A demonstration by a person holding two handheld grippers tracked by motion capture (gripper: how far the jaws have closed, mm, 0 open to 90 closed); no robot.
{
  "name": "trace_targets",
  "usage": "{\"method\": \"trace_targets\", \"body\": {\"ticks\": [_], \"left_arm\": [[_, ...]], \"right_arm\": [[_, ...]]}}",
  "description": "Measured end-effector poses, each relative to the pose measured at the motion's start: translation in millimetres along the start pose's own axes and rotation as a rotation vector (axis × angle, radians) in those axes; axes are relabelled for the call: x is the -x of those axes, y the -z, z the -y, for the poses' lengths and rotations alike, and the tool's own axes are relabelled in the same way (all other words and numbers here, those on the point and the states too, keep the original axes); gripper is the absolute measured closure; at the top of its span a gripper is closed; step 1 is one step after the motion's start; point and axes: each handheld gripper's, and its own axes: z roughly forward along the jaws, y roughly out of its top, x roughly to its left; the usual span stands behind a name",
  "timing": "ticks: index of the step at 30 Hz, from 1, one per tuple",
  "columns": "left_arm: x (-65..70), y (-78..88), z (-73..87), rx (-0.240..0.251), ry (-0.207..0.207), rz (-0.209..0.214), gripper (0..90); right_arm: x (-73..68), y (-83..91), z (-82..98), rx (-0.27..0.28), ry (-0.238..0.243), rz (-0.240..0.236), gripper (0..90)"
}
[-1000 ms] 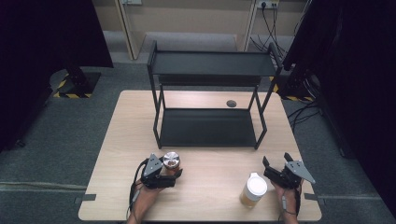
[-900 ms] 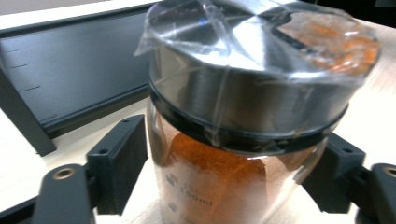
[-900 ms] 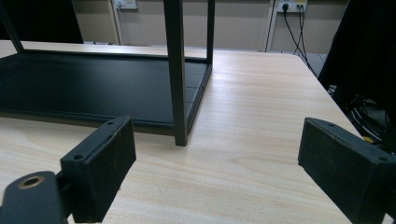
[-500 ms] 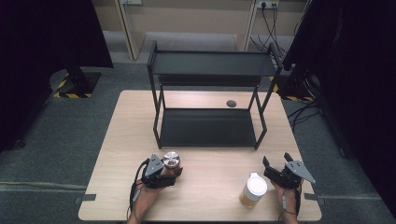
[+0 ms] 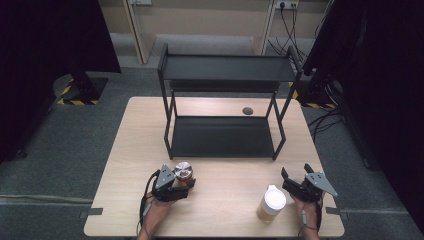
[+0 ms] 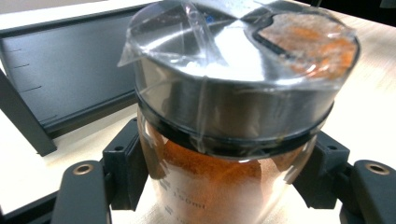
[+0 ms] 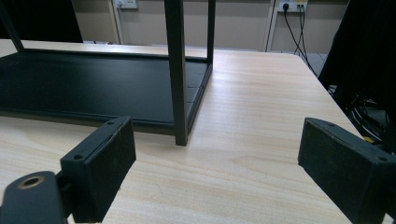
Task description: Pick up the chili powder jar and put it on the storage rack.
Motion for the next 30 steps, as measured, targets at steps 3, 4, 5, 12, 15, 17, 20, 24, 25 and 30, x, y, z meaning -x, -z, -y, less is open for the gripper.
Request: {"method": "trace_targets", "body": {"ticks": [3, 4, 5, 12, 15, 17, 20, 24, 25, 30], "left_arm": [[1.4, 0.7, -0.7, -0.003, 0.001, -0.007, 30.1], [1.7, 1.0, -0.7, -0.003, 0.002, -0.008, 30.1], [2.0, 1.3, -0.6, -0.002, 0.001, -0.009, 30.1], [4.4, 7.7, -3.2, 0.027, -0.006, -0.01, 30.2], [6.4, 11.0, -8.1, 0.034, -0.017, -0.01, 30.2], [7.1, 12.4, -10.5, 0.039, -0.02, -0.008, 30.2], [8.7, 16.2, -17.5, 0.049, -0.03, -0.002, 30.2], [9.9, 22.6, -29.8, 0.067, -0.038, 0.008, 30.2], [9.8, 24.2, -32.6, 0.072, -0.037, 0.012, 30.2], [7.5, 32.5, -50.1, 0.093, -0.044, 0.033, 30.2]], "right_arm": [[0.2, -0.1, -0.1, -0.001, -0.001, -0.001, 11.3], [0.3, -0.2, -0.2, -0.001, 0.0, -0.001, 11.3], [0.3, -0.2, -0.2, -0.001, 0.0, -0.001, 11.3], [0.4, -0.5, -0.7, -0.004, 0.001, -0.002, 11.3], [0.2, -0.5, -0.8, -0.004, 0.002, -0.001, 11.3], [0.1, -0.5, -0.9, -0.005, 0.003, -0.001, 11.3], [0.0, -0.6, -1.0, -0.005, 0.003, 0.0, 11.3], [0.0, -0.6, -1.1, -0.006, 0.002, 0.0, 11.3], [0.0, -0.6, -1.1, -0.006, 0.002, 0.0, 11.3], [-0.1, -0.8, -1.4, -0.008, 0.003, 0.0, 11.3]]}}
